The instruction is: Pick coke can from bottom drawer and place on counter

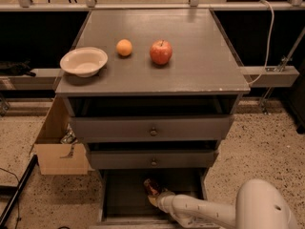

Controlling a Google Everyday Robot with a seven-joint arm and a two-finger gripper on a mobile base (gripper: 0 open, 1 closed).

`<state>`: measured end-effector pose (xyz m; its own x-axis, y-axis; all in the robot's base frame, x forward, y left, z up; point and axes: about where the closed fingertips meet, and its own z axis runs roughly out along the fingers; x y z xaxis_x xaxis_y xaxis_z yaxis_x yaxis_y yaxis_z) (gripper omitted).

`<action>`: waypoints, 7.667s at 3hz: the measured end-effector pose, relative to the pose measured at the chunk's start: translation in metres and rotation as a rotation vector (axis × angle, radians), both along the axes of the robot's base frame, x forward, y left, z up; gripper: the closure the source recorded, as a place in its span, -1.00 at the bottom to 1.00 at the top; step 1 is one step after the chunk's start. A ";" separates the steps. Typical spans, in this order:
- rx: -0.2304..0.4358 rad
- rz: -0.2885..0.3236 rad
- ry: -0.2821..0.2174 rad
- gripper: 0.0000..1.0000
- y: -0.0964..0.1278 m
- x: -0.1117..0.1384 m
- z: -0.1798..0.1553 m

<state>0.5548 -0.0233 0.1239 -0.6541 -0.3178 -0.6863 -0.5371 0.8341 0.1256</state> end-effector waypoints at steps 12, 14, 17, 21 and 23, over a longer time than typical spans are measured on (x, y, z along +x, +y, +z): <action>-0.012 -0.360 -0.590 1.00 -0.239 -0.141 0.267; -0.016 -0.368 -0.669 1.00 -0.248 -0.124 0.304; -0.062 -0.399 -0.858 1.00 -0.274 -0.061 0.434; -0.032 -0.462 -1.010 1.00 -0.304 -0.051 0.510; -0.150 -0.526 -1.298 1.00 -0.358 -0.056 0.651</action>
Offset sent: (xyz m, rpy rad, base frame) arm 0.0000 0.0054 -0.0079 -0.0525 0.0123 0.0159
